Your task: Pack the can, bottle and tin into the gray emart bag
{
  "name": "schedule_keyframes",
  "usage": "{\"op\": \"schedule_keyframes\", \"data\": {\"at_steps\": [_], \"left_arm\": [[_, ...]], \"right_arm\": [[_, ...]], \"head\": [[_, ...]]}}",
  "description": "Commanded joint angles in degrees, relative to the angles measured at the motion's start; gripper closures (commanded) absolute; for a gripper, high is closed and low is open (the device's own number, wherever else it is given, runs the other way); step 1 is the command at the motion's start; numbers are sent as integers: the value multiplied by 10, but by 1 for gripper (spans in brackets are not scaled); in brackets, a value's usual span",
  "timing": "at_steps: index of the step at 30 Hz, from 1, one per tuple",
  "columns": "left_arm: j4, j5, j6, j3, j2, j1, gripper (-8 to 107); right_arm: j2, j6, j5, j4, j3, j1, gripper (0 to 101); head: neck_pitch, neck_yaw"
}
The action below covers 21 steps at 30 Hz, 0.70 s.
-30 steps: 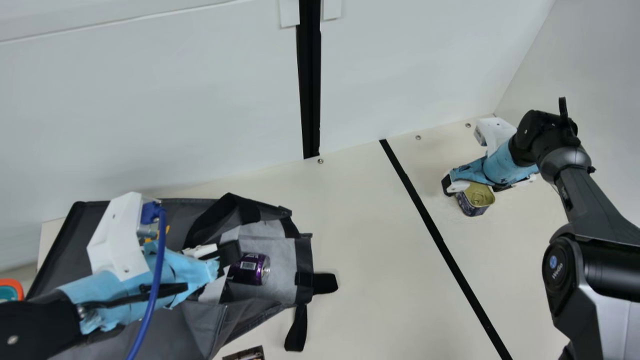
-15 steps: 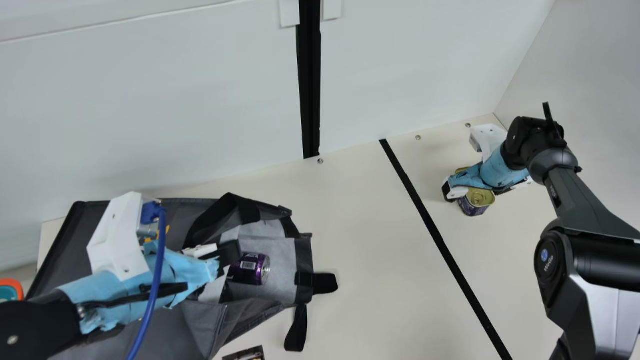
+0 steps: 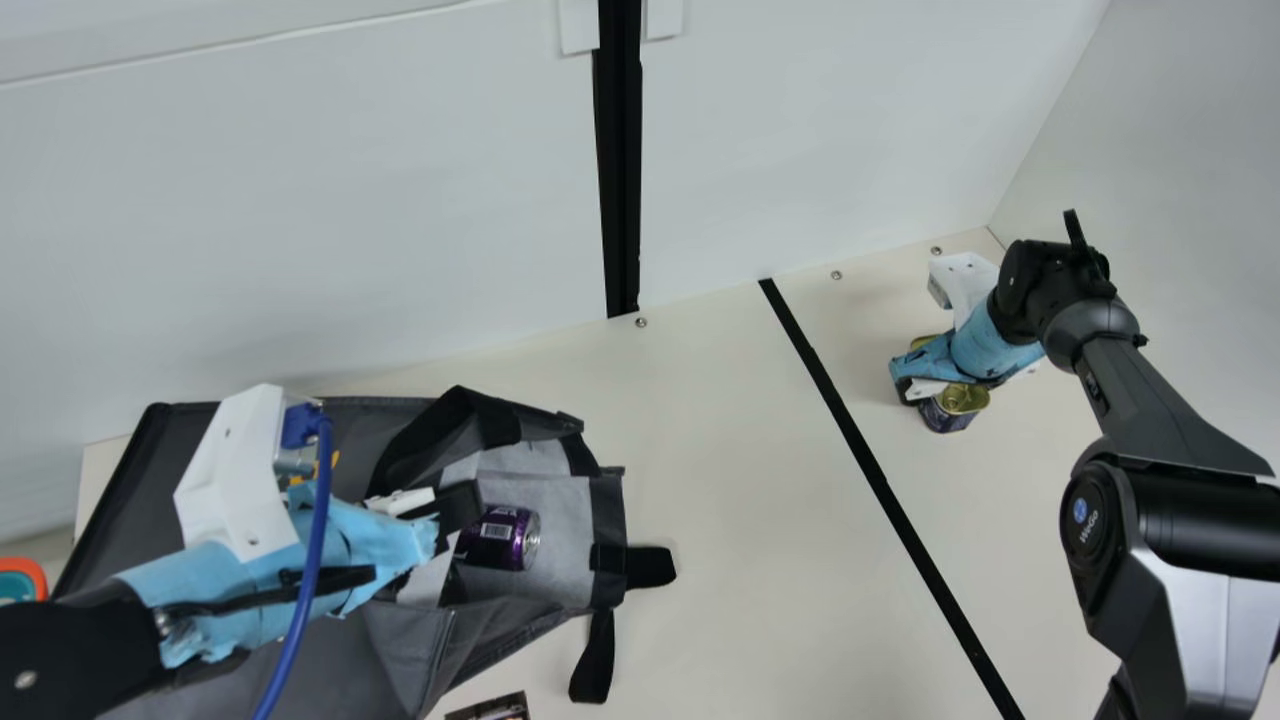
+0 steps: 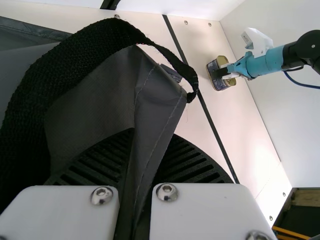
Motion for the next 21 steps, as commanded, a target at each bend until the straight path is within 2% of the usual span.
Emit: {"op": "schedule_keyframes", "data": {"at_steps": [1,12,21], "left_arm": [[0,0,0,0,0,0,89],[0,0,0,0,0,0,89],[0,0,0,0,0,0,89]], "right_arm": [[-5,0,-1,2,1,1,101],[-43,16,-4,-1,21,24,101],[-87,33,-12,-15,58,50,101]], "head": [[-13,0],[-13,0],[-13,0]]}}
